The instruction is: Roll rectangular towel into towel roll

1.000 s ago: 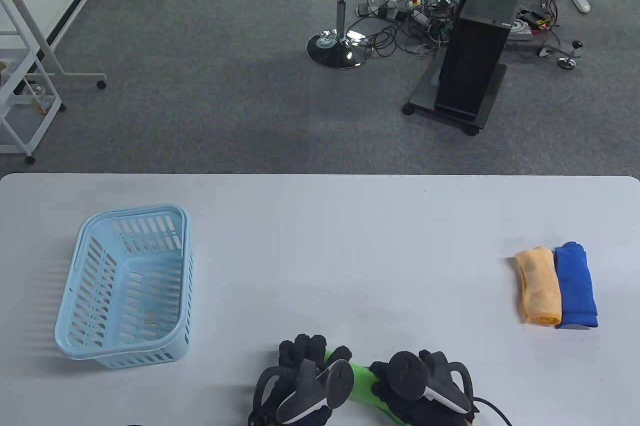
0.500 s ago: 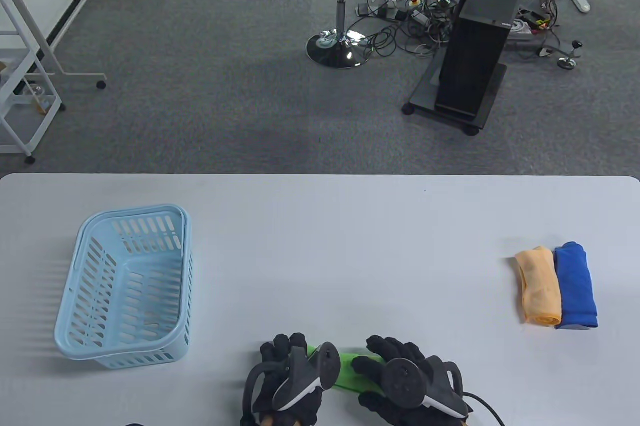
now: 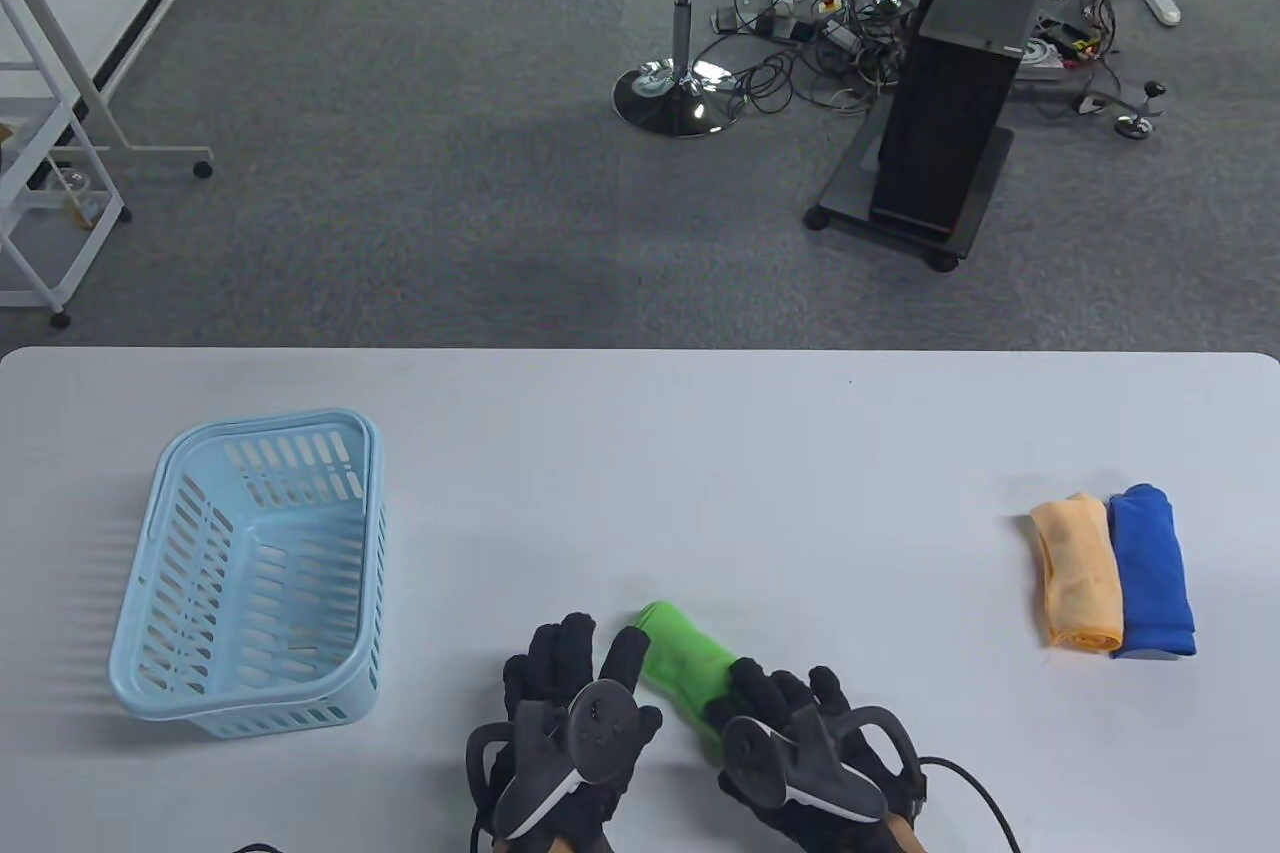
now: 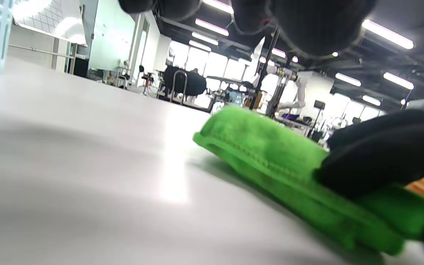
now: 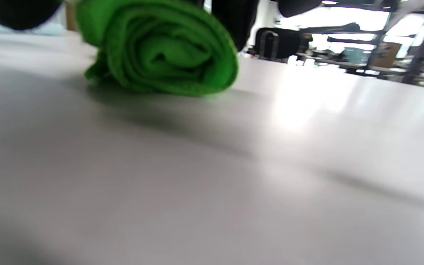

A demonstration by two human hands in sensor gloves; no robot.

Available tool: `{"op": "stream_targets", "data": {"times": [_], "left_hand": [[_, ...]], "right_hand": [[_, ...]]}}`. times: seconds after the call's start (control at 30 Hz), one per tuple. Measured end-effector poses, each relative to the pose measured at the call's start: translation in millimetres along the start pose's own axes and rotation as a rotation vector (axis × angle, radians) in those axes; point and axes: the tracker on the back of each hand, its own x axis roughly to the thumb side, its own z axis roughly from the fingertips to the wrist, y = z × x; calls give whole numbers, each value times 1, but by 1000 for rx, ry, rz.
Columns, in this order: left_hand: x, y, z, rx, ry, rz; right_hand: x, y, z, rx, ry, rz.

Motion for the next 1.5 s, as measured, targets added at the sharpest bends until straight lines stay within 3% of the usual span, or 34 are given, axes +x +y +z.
{"op": "stream_targets", "data": {"times": [0.17,0.3,0.5,0.67,0.87,1.1,1.27,1.5], "left_hand": [[2,3,2,3,-12,-6],[1,4,2,-11,-11,6],[0,4,2,-26,9,8],[-2,5,2,-31,26,4],[-4,5,2,-47,44,10],[-5,6,2,-55,53,8],[-6,6,2,-52,55,8],[-5,5,1,-59,52,-2]], "right_hand": [[-47,-2,-29,77,275,64],[-99,4,-38,143,510,78],[-155,17,-22,202,737,65],[-183,22,-5,233,830,21],[-198,29,7,261,835,-46],[-194,18,9,281,760,-169],[-181,-3,7,222,677,-190],[-133,-34,7,108,485,-202]]}}
